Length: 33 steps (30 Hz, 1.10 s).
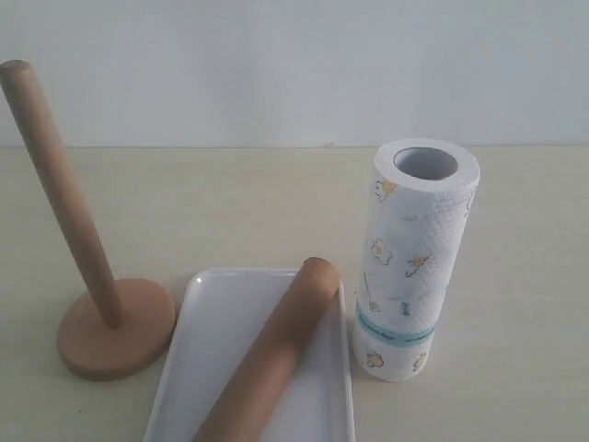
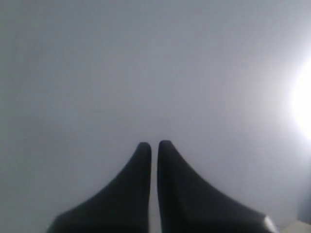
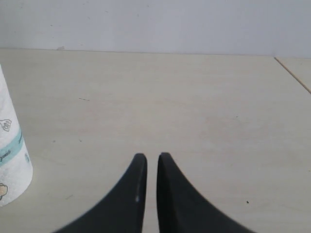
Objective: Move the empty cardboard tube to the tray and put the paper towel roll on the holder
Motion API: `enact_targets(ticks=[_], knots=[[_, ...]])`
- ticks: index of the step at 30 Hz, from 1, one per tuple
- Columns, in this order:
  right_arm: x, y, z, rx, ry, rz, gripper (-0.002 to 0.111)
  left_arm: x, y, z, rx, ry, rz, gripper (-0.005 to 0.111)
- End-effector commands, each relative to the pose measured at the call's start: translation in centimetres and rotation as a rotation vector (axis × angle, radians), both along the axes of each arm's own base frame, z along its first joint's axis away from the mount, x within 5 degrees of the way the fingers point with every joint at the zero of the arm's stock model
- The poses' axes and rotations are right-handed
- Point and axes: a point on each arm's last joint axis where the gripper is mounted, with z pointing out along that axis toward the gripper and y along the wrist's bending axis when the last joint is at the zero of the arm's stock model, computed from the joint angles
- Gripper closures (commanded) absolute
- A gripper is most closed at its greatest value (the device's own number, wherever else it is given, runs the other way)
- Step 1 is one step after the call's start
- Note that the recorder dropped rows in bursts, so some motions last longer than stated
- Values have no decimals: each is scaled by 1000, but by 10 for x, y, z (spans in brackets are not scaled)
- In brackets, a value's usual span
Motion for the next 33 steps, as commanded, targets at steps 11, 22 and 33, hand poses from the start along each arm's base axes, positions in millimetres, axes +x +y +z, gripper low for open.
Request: enact_targets(ticks=[11, 22, 33], knots=[[0, 0, 1, -5, -10, -2, 100, -66, 88, -51, 29, -141, 349, 103], [0, 0, 1, -5, -10, -2, 100, -80, 120, -88, 14, -75, 509, 103], [0, 0, 1, -5, -10, -2, 100, -83, 122, -87, 5, -84, 506, 103]])
